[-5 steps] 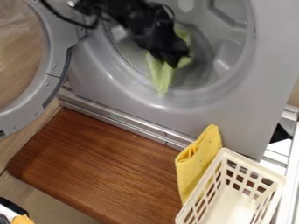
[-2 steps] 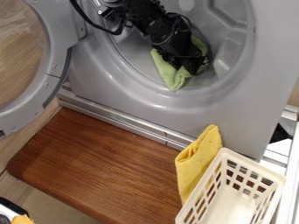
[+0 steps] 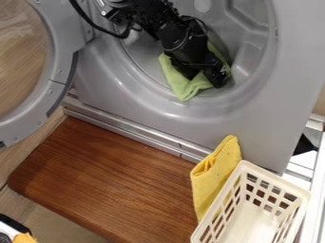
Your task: Put the green cloth in the washing machine
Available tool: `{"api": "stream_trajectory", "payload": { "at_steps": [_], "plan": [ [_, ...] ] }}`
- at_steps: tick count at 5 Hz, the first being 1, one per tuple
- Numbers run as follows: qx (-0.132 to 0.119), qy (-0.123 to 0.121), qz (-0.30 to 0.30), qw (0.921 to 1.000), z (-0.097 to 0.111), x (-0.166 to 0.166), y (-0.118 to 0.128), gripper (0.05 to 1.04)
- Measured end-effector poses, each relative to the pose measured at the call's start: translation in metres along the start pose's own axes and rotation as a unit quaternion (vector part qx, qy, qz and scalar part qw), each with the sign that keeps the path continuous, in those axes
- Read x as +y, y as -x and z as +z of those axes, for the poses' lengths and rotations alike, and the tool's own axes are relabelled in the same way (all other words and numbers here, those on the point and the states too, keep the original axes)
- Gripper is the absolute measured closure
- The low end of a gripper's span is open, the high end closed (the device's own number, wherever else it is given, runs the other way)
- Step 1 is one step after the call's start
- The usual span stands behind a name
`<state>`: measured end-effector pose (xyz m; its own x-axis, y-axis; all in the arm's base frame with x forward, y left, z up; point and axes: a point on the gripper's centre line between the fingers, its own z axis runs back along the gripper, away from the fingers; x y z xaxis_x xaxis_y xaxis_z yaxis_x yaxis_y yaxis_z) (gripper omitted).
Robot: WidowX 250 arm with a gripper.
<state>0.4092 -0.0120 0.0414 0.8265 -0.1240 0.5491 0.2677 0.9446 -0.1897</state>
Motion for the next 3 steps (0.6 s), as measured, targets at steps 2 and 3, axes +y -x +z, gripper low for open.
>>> {"api": "stream_trajectory", "payload": {
  "at_steps": [2, 3],
  "plan": [
    [-0.012, 0.000, -0.007, 0.9999, 0.040, -0.004, -0.007, 0.083],
    [-0.029, -0.009, -0.008, 0.9995, 0.070, -0.006, -0.005, 0.083]
  ]
}}
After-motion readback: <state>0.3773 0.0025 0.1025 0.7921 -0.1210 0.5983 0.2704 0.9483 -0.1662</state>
